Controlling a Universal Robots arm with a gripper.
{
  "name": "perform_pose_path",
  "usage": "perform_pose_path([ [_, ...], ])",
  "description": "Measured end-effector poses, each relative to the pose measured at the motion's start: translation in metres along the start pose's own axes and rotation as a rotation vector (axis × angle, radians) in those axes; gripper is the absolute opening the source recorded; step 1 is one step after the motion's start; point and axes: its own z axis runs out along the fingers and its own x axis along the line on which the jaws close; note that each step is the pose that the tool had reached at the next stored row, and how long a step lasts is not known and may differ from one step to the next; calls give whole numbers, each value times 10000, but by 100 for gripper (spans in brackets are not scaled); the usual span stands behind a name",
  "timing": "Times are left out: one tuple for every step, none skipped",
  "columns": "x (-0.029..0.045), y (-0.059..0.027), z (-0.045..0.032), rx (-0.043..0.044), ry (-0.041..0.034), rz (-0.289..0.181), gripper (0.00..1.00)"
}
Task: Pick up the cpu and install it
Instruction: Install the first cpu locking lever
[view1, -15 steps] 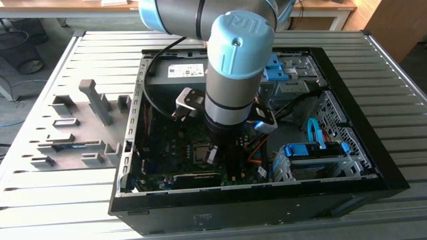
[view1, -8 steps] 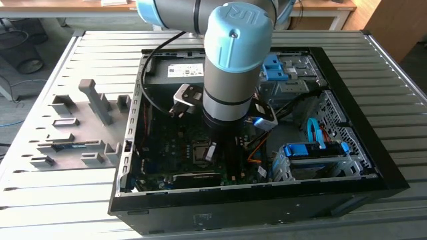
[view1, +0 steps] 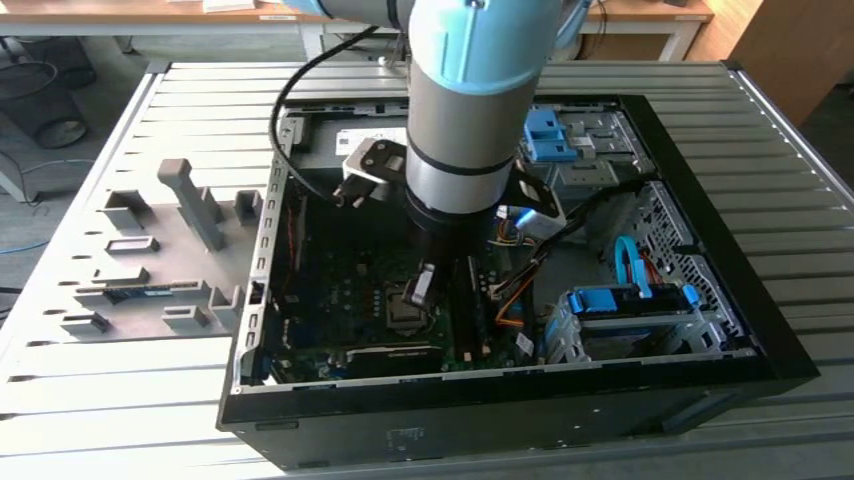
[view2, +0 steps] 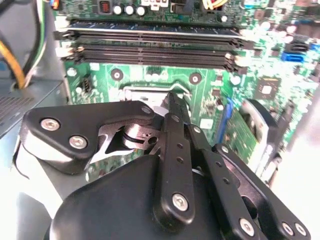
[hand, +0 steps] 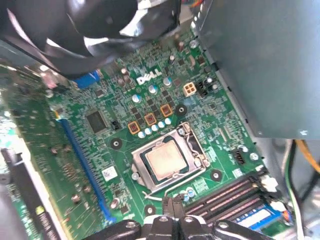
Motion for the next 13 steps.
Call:
perform_pose_path([
  [0,2,-50,0,3,1,10],
  [0,5,-94,0,0,0,10],
  [0,7,-139,0,1,0,10],
  [0,9,-183,0,-1,1,10],
  [0,11,-221,1,3,0,10],
  [-3,12,-221,36,66,3,10],
  [-2,12,-222,36,69,2,10],
  [-2,12,-222,37,69,3,10],
  [-2,12,-222,36,68,3,10],
  [-2,12,-222,37,69,3,10],
  [-2,12,-223,37,69,3,10],
  [-2,12,-223,36,68,3,10],
  [-2,12,-223,36,69,3,10],
])
